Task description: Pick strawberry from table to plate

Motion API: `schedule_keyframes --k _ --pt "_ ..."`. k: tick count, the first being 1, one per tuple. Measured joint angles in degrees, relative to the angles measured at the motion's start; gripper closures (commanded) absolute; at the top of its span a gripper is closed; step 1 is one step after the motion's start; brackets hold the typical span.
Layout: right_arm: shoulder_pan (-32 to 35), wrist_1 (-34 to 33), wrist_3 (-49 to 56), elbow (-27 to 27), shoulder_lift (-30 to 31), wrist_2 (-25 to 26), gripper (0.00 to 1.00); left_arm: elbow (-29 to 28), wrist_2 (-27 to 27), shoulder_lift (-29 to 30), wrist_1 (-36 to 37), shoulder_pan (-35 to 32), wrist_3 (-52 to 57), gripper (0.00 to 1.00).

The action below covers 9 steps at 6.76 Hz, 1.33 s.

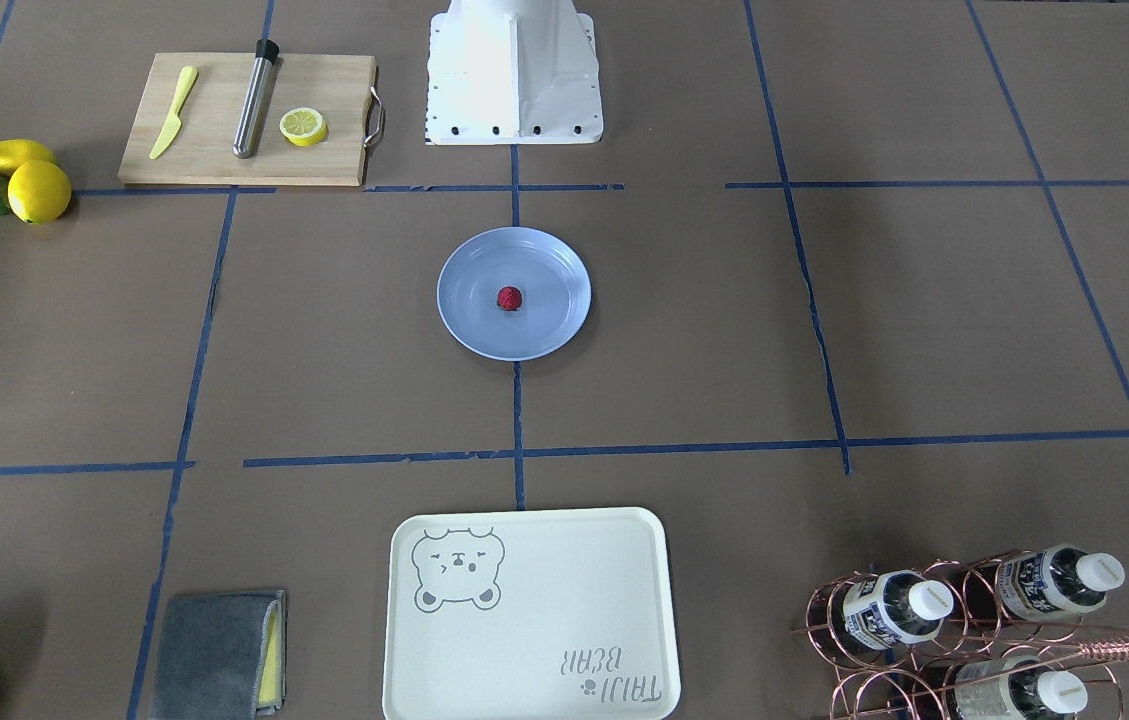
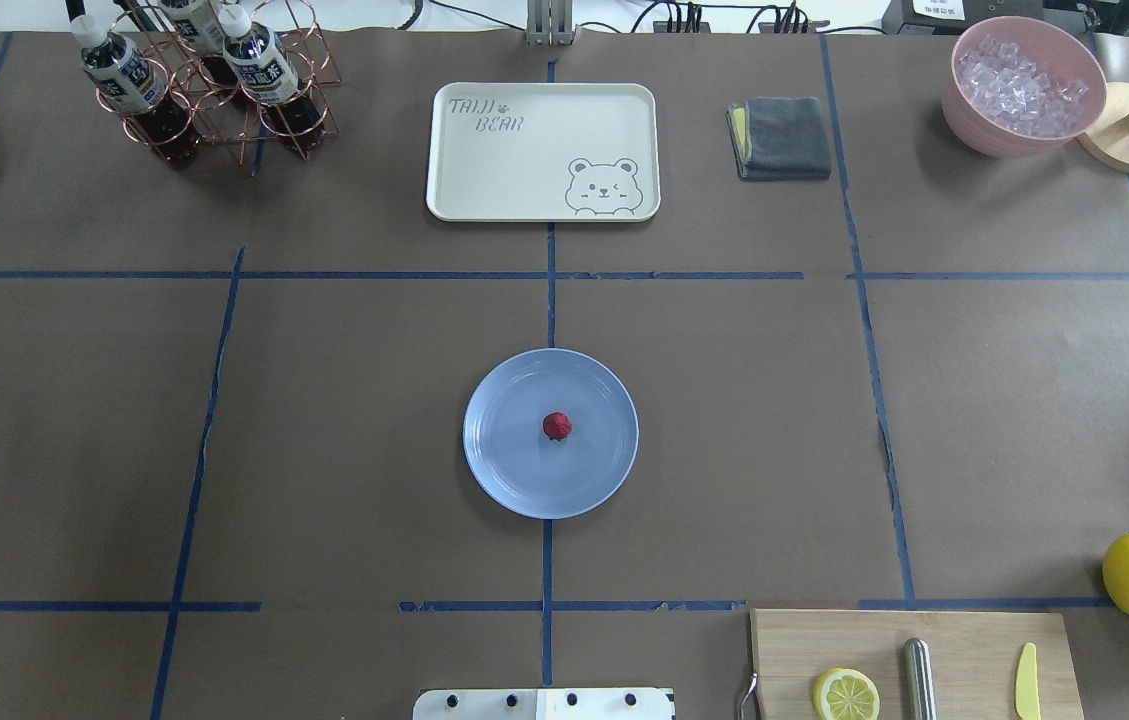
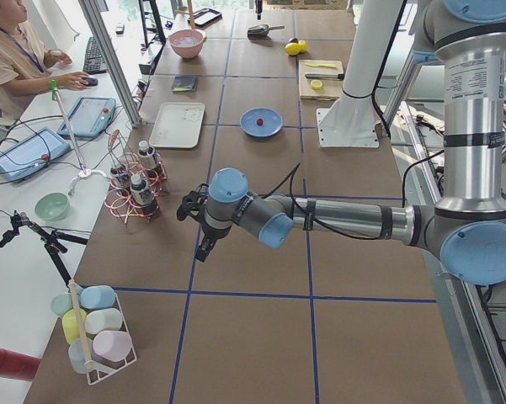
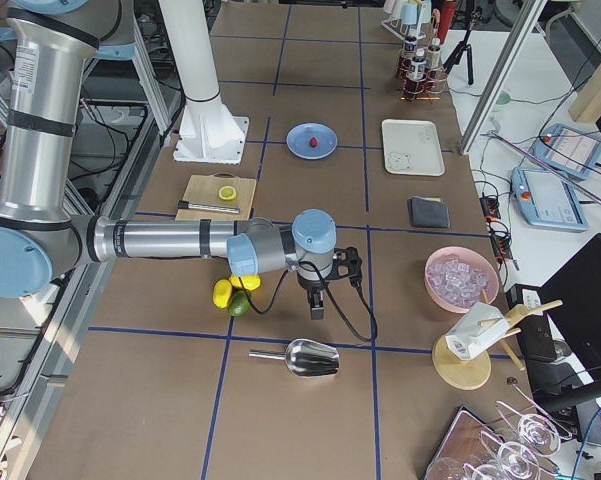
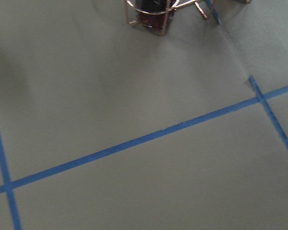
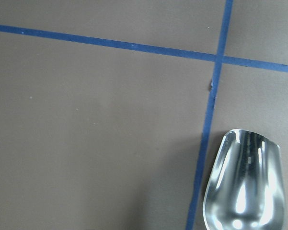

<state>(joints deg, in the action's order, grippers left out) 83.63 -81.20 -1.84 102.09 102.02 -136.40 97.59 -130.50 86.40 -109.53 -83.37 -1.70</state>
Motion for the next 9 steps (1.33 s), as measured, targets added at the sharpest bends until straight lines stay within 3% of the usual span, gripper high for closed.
schedule_keyframes --k 1,3,9 --pt "2.64 -2.50 4.49 -0.92 -0.17 -0.10 0.00 0.18 -0.83 0.99 6.67 -1.86 2.31 0.00" --pt "4.02 -4.15 4.44 -1.28 -1.42 -0.02 0.00 0.46 -4.15 0.00 10.82 -2.77 0.76 0.00" --pt "4.17 -3.67 -1.87 -1.34 -2.26 -0.21 0.00 2.40 -7.19 -3.62 8.46 -2.77 -1.66 0.00"
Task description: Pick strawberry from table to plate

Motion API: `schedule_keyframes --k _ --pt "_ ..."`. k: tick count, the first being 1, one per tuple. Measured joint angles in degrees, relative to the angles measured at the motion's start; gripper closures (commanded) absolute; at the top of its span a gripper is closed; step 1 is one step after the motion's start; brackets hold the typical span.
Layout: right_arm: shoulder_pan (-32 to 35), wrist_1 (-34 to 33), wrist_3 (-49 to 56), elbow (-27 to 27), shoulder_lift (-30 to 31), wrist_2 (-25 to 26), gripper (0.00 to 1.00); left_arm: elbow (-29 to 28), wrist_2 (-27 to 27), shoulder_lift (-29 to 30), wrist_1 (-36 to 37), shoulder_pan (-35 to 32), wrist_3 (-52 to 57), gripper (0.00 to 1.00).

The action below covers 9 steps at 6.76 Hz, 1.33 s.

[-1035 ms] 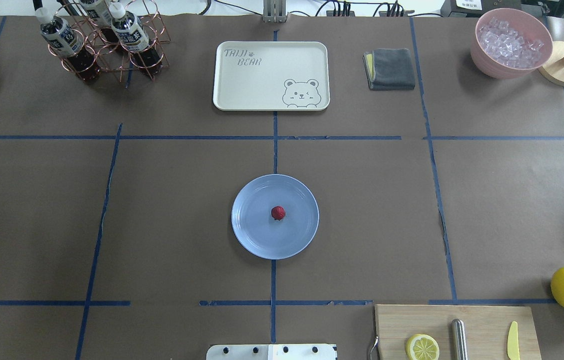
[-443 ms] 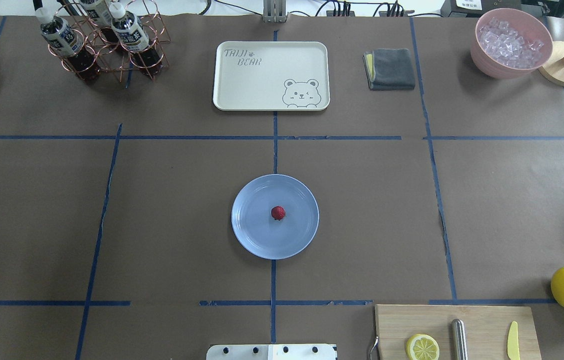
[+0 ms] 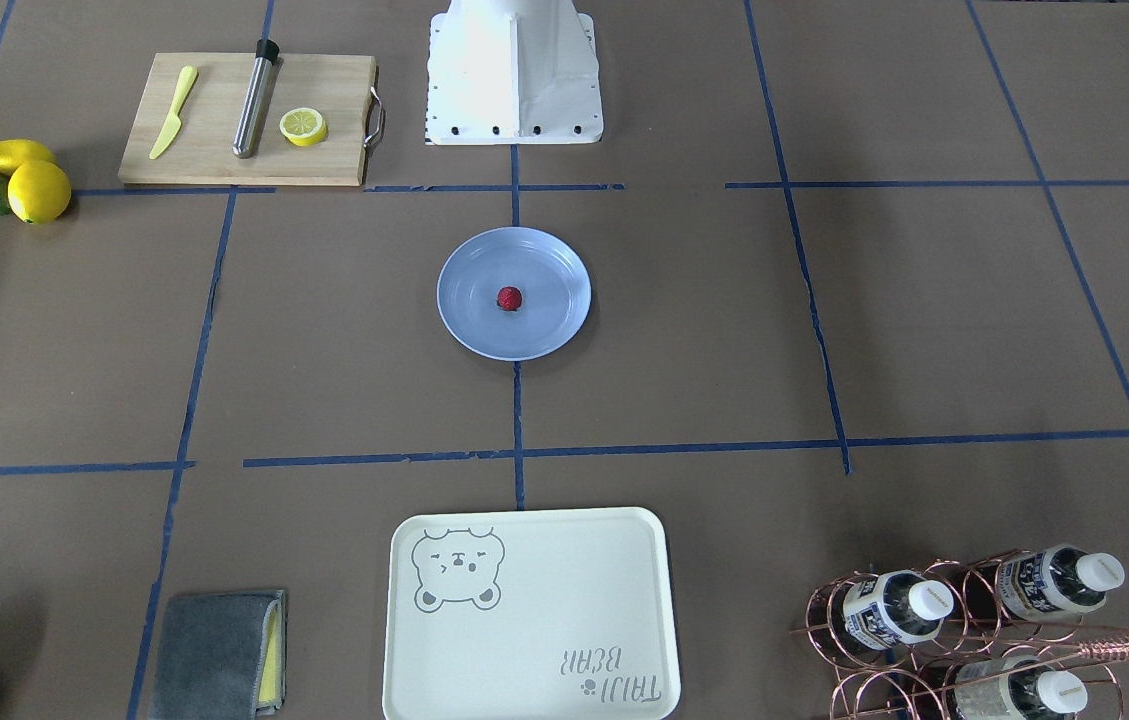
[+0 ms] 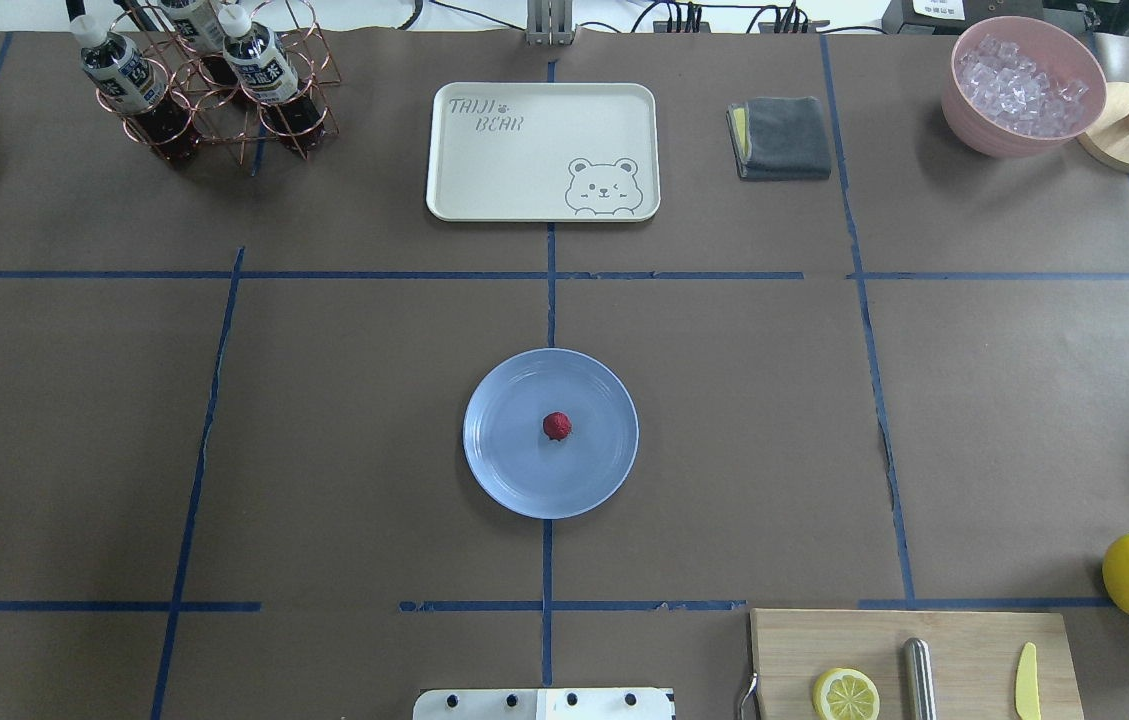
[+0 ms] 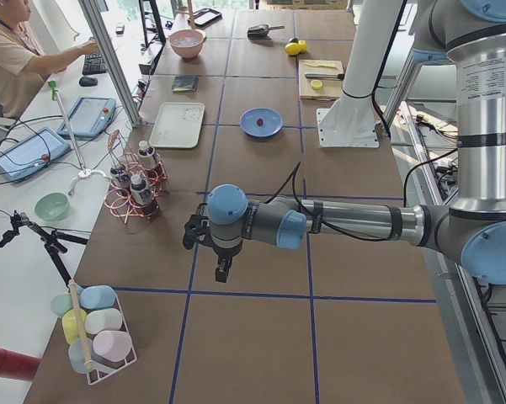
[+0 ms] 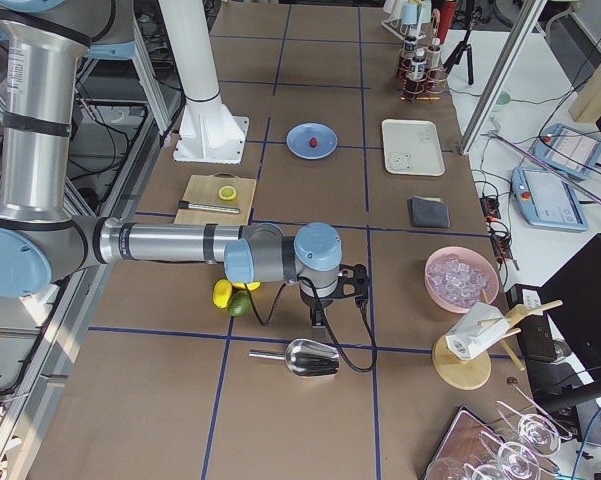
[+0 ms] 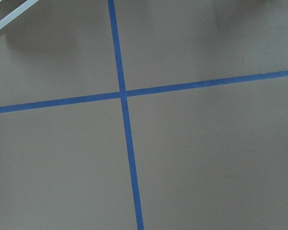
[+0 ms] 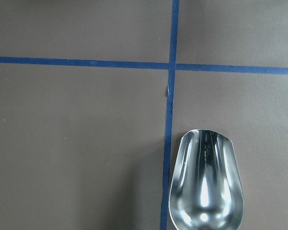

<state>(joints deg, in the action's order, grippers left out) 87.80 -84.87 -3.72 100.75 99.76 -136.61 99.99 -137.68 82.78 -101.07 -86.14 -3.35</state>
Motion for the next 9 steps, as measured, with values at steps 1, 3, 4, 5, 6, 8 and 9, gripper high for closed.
schedule_keyframes --k 1,3,4,5,6,8,9 --pt "0.00 -0.02 -0.04 -0.05 0.01 -0.10 0.00 0.43 -0.04 0.22 -0.07 -0.01 0.08 0.00" --pt "-0.01 -0.08 -0.06 -0.02 0.20 -0.14 0.00 0.42 0.02 0.20 0.68 0.04 0.20 0.00" --pt "-0.05 -0.13 -0.08 -0.02 0.23 -0.15 0.00 0.10 0.25 -0.06 1.09 0.12 0.55 0.00" --pt "-0.06 -0.13 -0.14 -0.02 0.25 -0.17 0.00 -0.21 0.59 -0.14 1.96 0.20 2.17 0.00" --pt "-0.05 -0.14 -0.22 -0.02 0.25 -0.43 0.00 -0.38 0.76 0.05 4.79 0.23 4.53 0.00" --pt "-0.06 -0.26 -0.37 -0.08 0.26 -1.38 0.00 0.53 0.77 -0.33 9.85 0.05 6.28 0.00" --pt "-0.05 -0.26 -0.40 -0.08 0.36 -1.56 0.00 0.42 0.76 -0.50 10.20 0.03 6.44 0.00"
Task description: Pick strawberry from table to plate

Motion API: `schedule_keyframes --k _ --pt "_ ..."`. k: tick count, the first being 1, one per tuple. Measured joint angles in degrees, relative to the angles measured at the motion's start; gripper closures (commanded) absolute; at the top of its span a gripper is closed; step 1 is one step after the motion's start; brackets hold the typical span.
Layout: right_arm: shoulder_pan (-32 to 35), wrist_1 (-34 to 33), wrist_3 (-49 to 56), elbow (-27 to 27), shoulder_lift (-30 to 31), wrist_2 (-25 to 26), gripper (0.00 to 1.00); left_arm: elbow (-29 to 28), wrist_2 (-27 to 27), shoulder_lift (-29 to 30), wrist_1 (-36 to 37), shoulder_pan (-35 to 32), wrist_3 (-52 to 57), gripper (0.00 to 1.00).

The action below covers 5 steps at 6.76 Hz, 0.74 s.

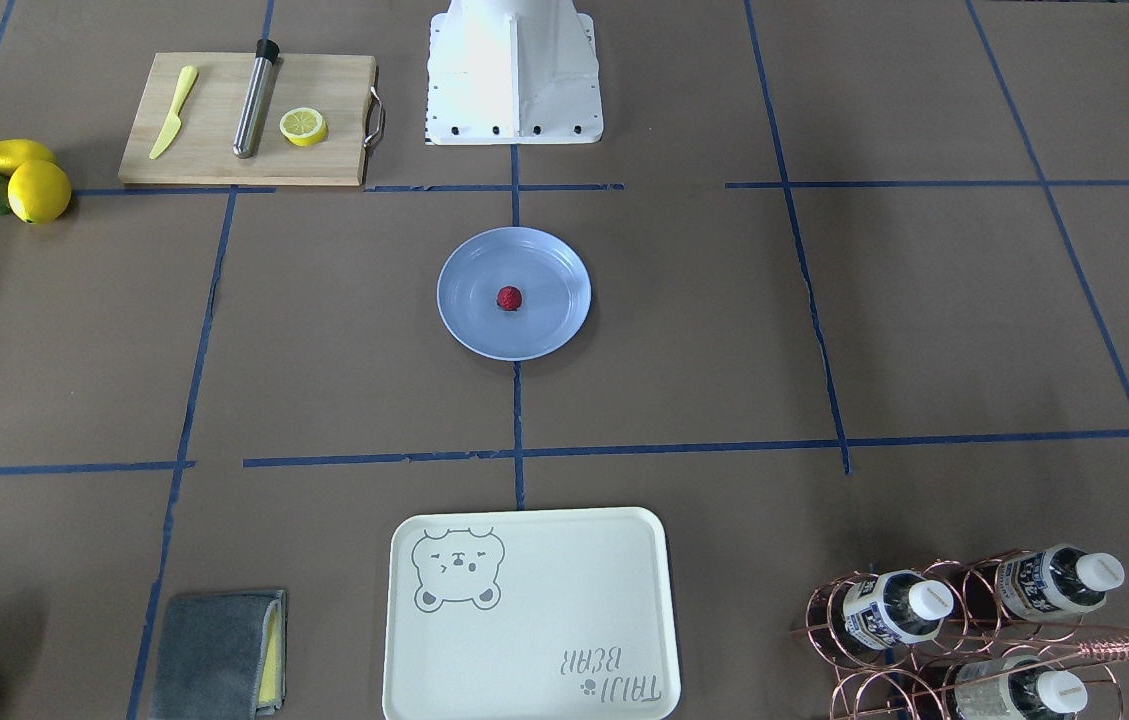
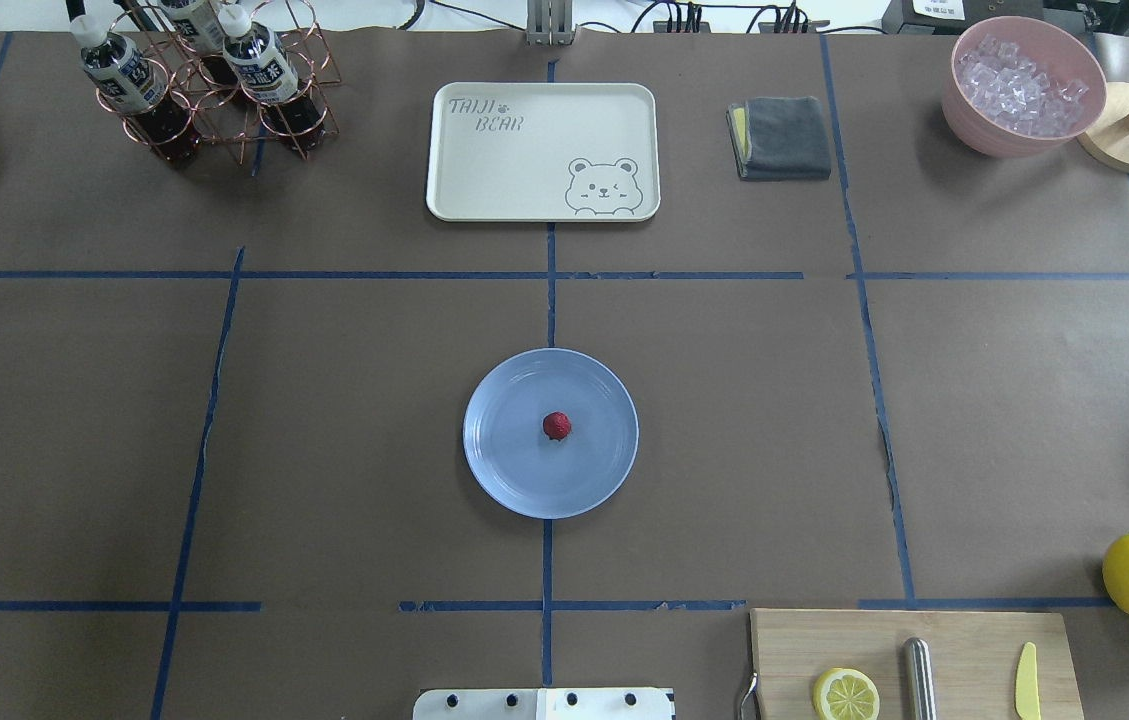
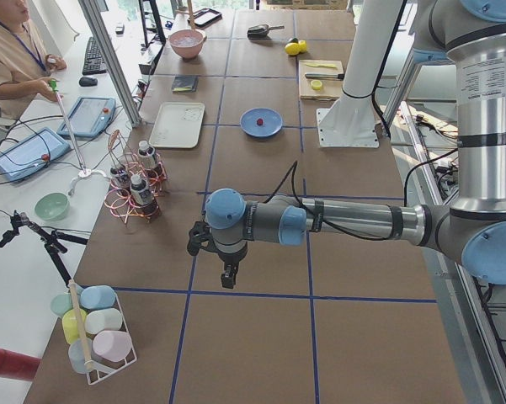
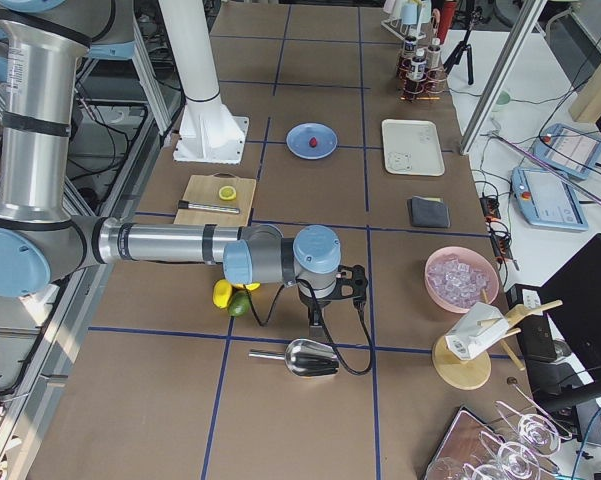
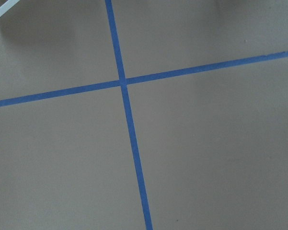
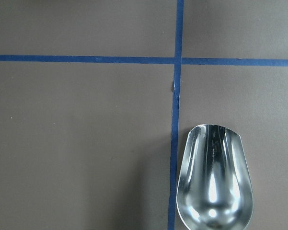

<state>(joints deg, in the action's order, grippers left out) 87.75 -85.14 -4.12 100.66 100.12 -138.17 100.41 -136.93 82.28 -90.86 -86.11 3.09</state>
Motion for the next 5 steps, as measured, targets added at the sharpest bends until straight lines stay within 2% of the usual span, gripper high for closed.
schedule_keyframes --k 5 --pt "-2.95 -0.28 0.57 0.74 0.44 1.05 0.00 -1.25 -0.52 0.54 -0.28 0.06 0.02 0.00"
